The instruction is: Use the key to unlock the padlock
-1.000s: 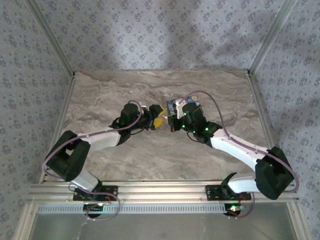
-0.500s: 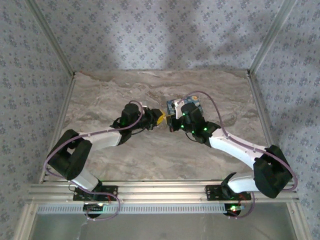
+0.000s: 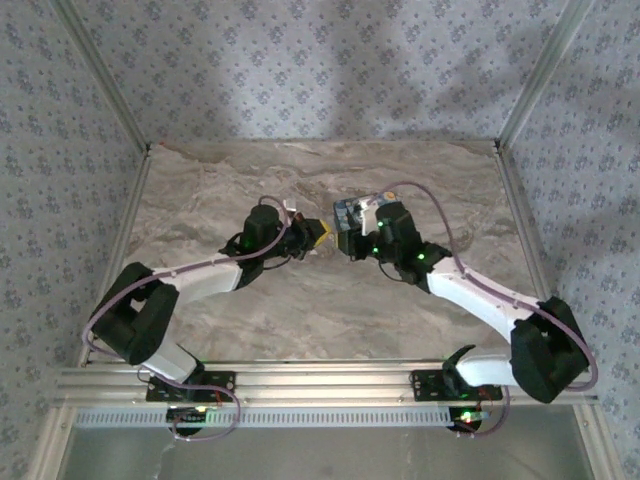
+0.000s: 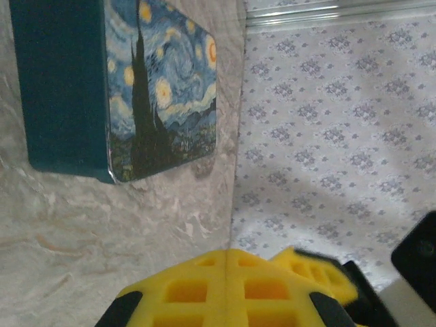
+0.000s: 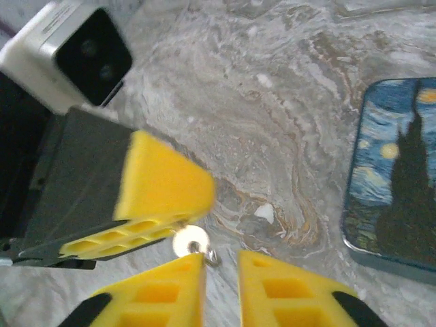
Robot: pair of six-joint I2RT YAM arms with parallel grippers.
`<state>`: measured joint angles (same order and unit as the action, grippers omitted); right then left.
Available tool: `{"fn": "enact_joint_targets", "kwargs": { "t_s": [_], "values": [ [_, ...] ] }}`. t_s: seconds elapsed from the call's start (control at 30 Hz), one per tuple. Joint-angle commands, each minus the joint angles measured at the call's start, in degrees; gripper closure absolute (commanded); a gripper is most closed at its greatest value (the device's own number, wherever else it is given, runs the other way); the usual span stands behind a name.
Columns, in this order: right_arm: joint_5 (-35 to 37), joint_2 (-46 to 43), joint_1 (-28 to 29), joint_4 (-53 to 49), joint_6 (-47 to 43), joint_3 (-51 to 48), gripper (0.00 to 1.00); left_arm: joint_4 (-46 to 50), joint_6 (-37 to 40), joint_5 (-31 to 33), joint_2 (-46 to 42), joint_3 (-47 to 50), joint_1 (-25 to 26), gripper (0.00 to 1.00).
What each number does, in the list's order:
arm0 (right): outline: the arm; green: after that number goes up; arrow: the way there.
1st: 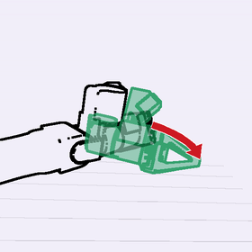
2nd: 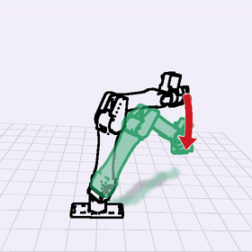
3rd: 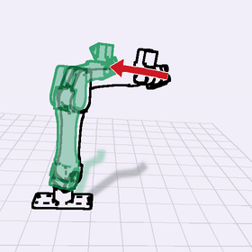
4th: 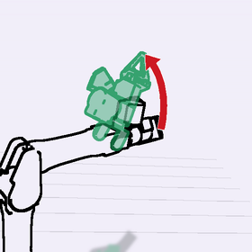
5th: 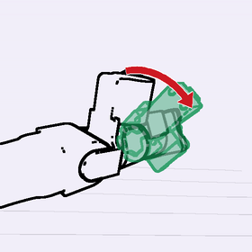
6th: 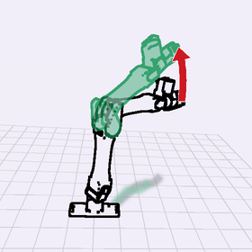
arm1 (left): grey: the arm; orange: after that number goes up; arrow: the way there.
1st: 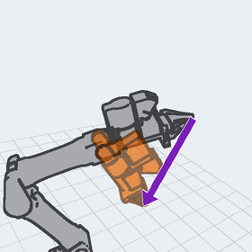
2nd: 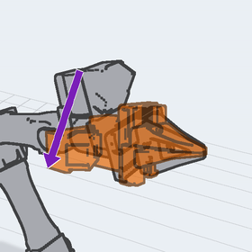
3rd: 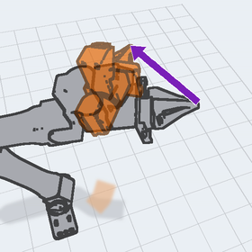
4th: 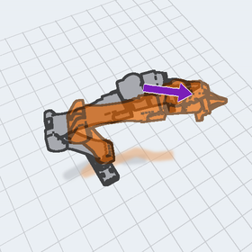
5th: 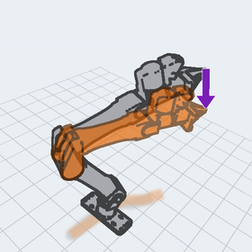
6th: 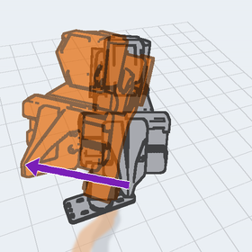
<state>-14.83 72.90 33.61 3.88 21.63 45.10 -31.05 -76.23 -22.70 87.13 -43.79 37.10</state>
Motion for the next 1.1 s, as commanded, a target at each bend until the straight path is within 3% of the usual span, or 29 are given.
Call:
{"fn": "enact_joint_targets", "kwargs": {
  "t_s": [0.0, 0.2, 0.33, 0.8, 1.07],
  "values": [
    [-10.61, -3.55, -4.62, 7.64, 4.83, -3.28, 0.71, 1.94, 10.13, 1.78, -3.62, -2.29, -0.12, 1.0],
    [-23.5, -4.73, -10.18, 23.15, 12.78, -8.02, 0.51, -1.3, 17.69, -1.27, -5.85, -2.7, -0.14, 1.0],
    [-29.82, -2.68, -10.18, 25.47, 13.46, -6.6, 0.47, -3.16, 19.64, -3.72, -6.55, -3.05, -0.08, 1.0],
    [-32.21, 3.8, -7.95, 27.59, 15.35, -4.01, 0.53, -4.46, 19.89, -5.55, -6.46, -3.27, 0.16, 1.0],
    [-31.86, 5.03, -7.43, 27.5, 15.3, -2.9, 0.61, -4.76, 19.91, -6.02, -6.01, -3.32, 0.43, 1.0]
  ]
}}
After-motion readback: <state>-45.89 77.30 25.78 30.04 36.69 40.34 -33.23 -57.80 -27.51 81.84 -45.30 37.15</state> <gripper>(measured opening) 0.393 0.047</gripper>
